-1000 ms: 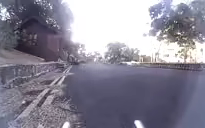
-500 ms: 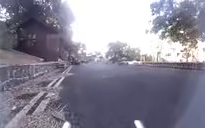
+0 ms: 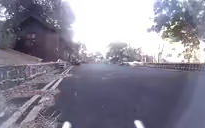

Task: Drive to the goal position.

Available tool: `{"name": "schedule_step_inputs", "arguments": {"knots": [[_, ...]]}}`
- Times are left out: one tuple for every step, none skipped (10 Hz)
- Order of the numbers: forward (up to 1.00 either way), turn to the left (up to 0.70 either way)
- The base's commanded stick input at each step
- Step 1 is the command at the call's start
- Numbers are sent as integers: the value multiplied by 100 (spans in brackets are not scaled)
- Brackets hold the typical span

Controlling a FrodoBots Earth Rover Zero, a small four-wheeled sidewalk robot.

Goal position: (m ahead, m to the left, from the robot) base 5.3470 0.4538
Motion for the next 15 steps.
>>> {"name": "schedule_step_inputs", "arguments": {"knots": [[50,0],[50,0],[50,0],[50,0],[50,0],[50,0],[50,0],[50,0],[50,0],[50,0],[50,0],[50,0],[50,0],[50,0],[50,0]]}}
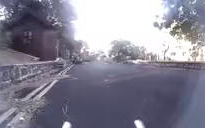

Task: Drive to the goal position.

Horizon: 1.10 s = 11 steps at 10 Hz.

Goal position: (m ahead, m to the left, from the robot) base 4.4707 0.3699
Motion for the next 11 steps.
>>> {"name": "schedule_step_inputs", "arguments": {"knots": [[50,0],[50,0],[50,0],[50,0],[50,0],[50,0],[50,0],[50,0],[50,0],[50,0],[50,0]]}}
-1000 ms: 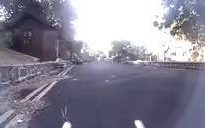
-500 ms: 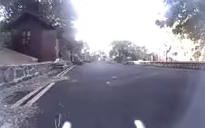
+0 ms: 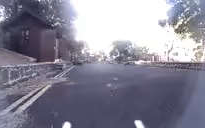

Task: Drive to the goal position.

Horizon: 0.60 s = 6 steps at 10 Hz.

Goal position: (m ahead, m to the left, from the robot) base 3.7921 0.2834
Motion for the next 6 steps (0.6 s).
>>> {"name": "schedule_step_inputs", "arguments": {"knots": [[50,0],[50,0],[50,0],[50,0],[50,0],[50,0]]}}
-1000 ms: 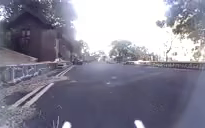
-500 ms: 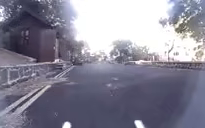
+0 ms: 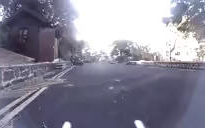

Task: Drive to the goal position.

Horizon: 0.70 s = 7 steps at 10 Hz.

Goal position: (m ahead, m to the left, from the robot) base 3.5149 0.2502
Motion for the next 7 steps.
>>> {"name": "schedule_step_inputs", "arguments": {"knots": [[50,0],[50,0],[50,0],[50,0],[50,0],[50,0],[50,0]]}}
